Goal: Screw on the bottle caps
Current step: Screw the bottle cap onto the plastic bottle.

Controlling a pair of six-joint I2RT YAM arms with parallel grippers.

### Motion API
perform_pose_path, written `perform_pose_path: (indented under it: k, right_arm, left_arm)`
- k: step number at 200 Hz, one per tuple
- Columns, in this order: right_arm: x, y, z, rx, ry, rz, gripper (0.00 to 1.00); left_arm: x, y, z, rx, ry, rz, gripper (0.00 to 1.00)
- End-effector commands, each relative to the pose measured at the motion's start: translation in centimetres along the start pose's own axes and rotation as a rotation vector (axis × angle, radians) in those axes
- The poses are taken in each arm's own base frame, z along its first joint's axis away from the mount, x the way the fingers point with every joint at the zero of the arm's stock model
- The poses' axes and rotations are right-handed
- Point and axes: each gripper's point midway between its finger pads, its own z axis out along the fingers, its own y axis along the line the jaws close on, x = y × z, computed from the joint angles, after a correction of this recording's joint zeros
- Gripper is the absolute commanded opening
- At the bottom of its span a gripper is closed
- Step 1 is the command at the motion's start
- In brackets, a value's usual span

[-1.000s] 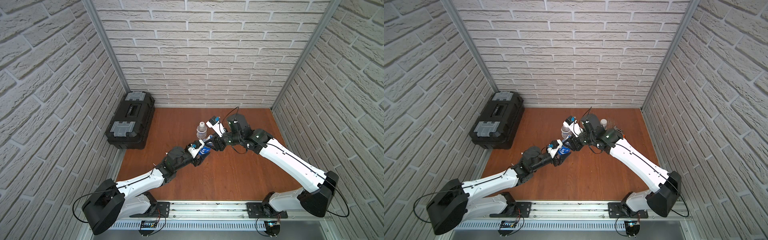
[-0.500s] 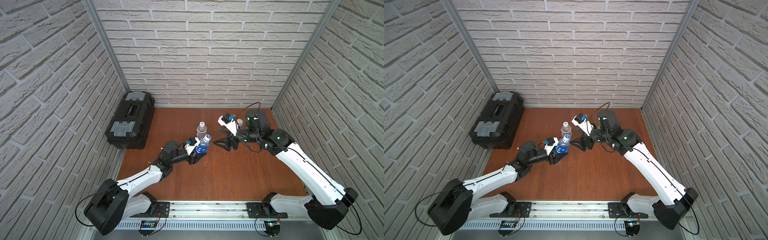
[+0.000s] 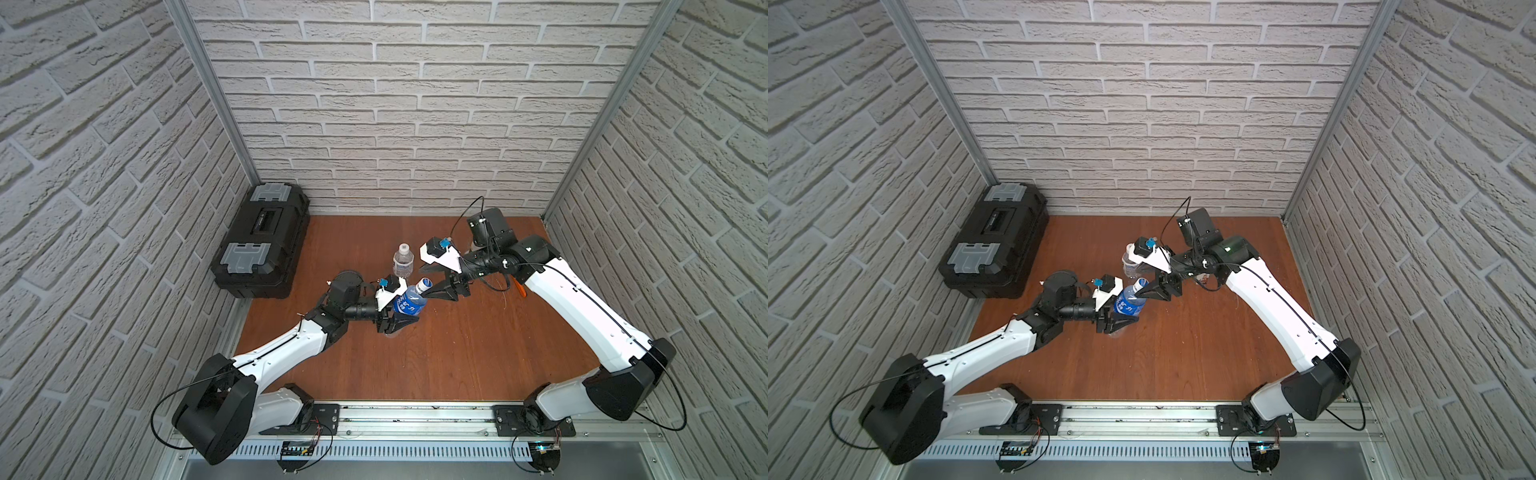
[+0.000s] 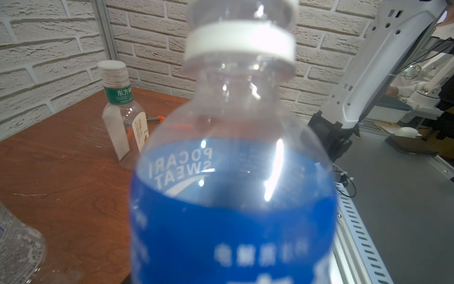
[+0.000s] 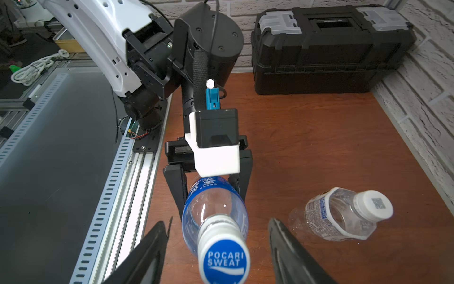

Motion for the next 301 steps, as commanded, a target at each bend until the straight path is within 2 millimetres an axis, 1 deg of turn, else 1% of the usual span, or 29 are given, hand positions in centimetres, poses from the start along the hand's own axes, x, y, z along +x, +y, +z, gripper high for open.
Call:
perform_pose_path:
  k: [1,28,48,82,119,142,156,186,203,208,236,253,283,288,301]
  right_arm:
    - [-0.9,1.5,-0.8,-0.071,-0.036,-0.028,0.64]
    - [-0.7,0.9,-0.7,-0.074,-0.041,0.022,0.57]
    - [-0.2,0.5,-0.5,-0.084,-0.024,0.061,0.52]
    - [0.1,-0.1,-0.2,-0.081,-0.020,0.079,0.51]
    - [0.2,-0.5,-0.3,-0.066,-0.017,0.091,0.51]
    - [0.4,-0.5,-0.3,-0.069,-0.018,0.108,0.49]
    - [0.5,-0.5,-0.1,-0.077,-0.018,0.123,0.44]
    - [1.0,-0.8,0.3,-0.076,-0.006,0.170,0.30]
    - [1.6,-1.4,0.7,-0.048,0.011,0.192,0.27]
    - [1.9,-1.5,0.8,-0.036,0.018,0.230,0.27]
    - [3.8,-2.7,1.8,0.063,0.082,0.283,0.27]
    - [4.4,-3.0,2.6,0.105,0.089,0.321,0.27]
    - [5.3,-4.3,4.2,0.224,0.054,0.441,0.28]
    - [5.8,-4.7,4.4,0.262,0.057,0.474,0.29]
    - [6.9,-5.6,4.4,0.348,0.060,0.567,0.30]
  left_arm:
    - [-1.4,-0.3,-0.2,0.025,-0.023,0.044,0.58]
    - [-1.4,-0.3,-0.3,0.021,-0.025,0.048,0.58]
    - [-1.6,-0.3,-0.3,0.020,-0.031,0.048,0.58]
    - [-1.8,-0.4,-0.5,0.016,-0.040,0.055,0.58]
    - [-1.7,-0.4,-0.5,0.007,-0.046,0.054,0.59]
    - [-1.7,-0.3,-0.5,0.000,-0.048,0.055,0.59]
    - [-1.7,-0.2,-0.6,-0.008,-0.046,0.055,0.59]
    - [-2.3,-0.1,-0.7,-0.025,-0.065,0.068,0.59]
    - [-2.7,0.3,-0.9,-0.082,-0.077,0.098,0.59]
    - [-2.9,0.4,-0.9,-0.101,-0.084,0.111,0.59]
    - [-4.0,1.2,-1.3,-0.209,-0.119,0.159,0.59]
    - [-4.5,1.5,-1.2,-0.280,-0.133,0.192,0.59]
    - [-5.3,2.3,-1.1,-0.428,-0.160,0.240,0.59]
    - [-5.4,2.6,-1.2,-0.456,-0.167,0.244,0.60]
    - [-5.8,3.0,-1.4,-0.506,-0.182,0.250,0.60]
